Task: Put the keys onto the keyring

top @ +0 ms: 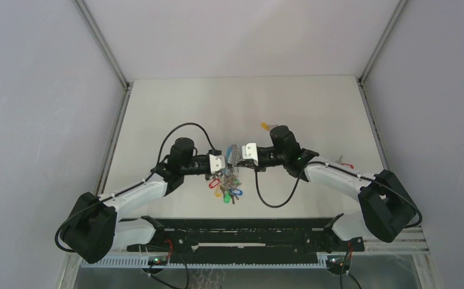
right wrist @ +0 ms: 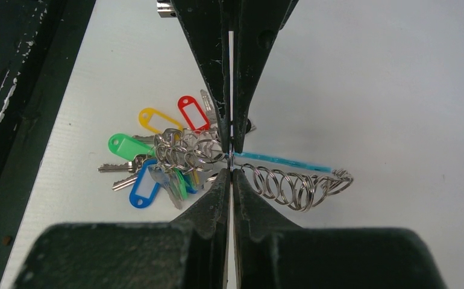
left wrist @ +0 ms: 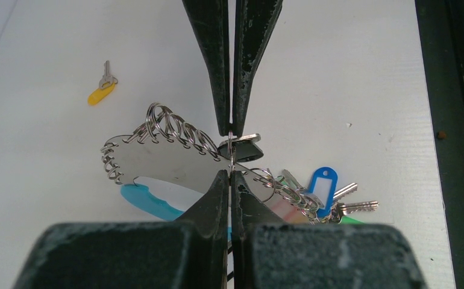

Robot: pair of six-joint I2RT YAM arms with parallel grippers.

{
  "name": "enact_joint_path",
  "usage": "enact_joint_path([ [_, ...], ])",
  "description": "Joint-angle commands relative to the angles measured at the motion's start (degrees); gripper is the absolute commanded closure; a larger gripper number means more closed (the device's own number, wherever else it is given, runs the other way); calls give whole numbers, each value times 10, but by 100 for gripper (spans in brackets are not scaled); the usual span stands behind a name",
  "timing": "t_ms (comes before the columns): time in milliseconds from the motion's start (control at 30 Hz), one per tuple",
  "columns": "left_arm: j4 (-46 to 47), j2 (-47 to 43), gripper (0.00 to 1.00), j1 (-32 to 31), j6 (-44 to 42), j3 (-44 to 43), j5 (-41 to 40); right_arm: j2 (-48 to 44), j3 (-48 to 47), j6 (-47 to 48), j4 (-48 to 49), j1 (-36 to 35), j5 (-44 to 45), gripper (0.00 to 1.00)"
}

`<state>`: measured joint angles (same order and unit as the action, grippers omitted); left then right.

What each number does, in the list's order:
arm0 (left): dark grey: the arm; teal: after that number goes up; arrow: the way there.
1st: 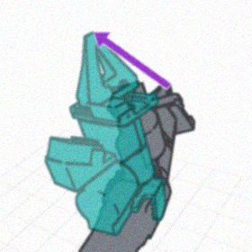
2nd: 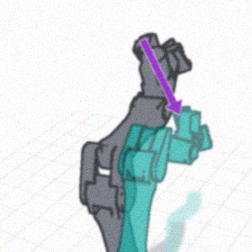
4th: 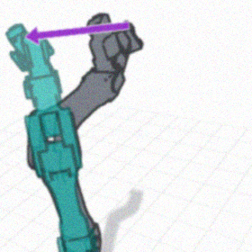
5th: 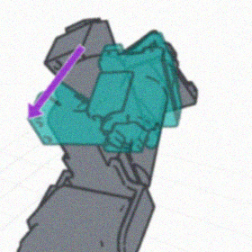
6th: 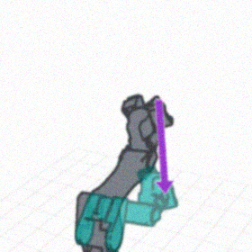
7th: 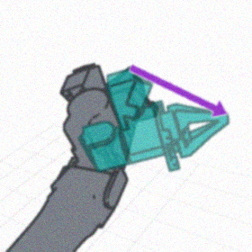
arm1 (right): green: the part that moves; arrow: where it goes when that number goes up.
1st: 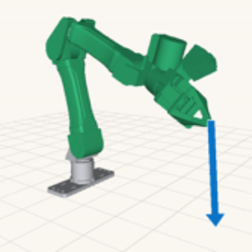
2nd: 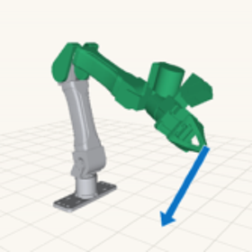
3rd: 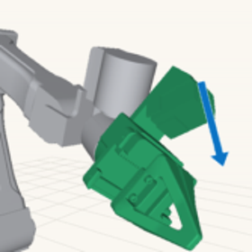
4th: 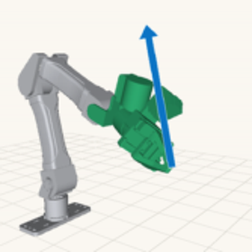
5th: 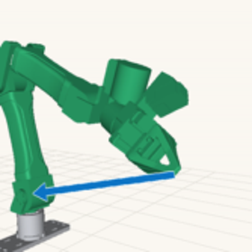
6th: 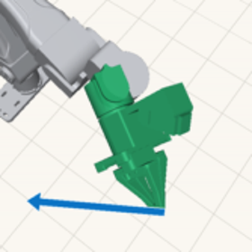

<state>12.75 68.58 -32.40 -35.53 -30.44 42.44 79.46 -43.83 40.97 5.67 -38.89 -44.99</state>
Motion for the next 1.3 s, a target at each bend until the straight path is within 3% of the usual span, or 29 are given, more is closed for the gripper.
enact_joint_path([
  [0,31,-10,100,-3,5,-10,15,8,-32,13,-19,-6,0,100],
  [1267,29,-7,100,-3,4,-11,4,-28,-23,2,-56,2,6,100],
])
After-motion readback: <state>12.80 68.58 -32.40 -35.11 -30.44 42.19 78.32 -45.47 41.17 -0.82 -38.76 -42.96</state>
